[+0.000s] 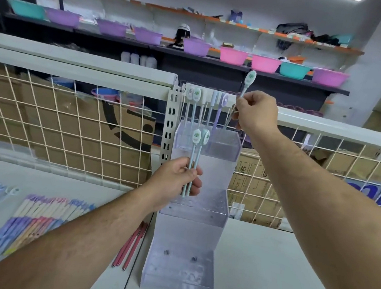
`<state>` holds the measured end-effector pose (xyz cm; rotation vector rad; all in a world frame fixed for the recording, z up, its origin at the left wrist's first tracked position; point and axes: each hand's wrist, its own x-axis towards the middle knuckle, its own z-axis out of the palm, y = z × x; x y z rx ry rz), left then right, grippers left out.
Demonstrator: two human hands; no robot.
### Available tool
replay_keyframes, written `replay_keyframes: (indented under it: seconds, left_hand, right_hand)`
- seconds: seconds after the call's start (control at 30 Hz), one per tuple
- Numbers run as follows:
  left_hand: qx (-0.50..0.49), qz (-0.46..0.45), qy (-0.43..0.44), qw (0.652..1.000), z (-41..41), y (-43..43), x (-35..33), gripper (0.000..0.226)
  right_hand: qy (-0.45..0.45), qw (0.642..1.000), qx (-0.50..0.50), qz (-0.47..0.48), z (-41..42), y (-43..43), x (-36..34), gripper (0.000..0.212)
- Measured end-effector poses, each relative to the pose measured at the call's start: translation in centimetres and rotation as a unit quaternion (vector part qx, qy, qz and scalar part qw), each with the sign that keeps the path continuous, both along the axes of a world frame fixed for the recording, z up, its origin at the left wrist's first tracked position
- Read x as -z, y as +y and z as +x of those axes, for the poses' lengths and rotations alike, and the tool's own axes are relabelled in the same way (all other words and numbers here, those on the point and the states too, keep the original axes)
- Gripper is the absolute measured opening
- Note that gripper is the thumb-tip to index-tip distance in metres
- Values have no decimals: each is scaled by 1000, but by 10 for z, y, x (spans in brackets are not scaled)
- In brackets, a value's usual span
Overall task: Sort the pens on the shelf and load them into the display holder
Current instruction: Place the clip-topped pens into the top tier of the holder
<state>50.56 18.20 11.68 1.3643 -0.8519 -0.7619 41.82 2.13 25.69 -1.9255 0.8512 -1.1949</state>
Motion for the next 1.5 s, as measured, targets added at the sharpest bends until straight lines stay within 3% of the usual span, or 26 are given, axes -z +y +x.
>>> replay_keyframes:
  seconds: [0.3,0.67,1.0,1.13,1.2,1.33,1.5]
  left_hand:
    - [-2,10,-1,1000,2,0,0,16]
    - [20,-4,13,1000,6,1,3,16]
    - [33,-6,29,999,8,1,3,15]
    - [36,-7,32,999,8,1,2,16]
    - [38,-12,43,998,8,1,3,16]
    - [57,-26,61,996,9,-1,3,16]
    - [69,-30,54,996,8,0,5,19]
  right_hand:
    - [130,991,-18,-30,9,-7,17,16]
    - [161,980,2,-115,7,2,19,17]
    - [217,975,8,-55,5,7,17,22]
    - [157,984,52,-58,-3,14,17,16]
    - [133,990,11,-34,-11,27,23,15]
    - [219,969,-115,24,-22,58,45,18]
    - [204,969,-136,35,-22,71,61,21]
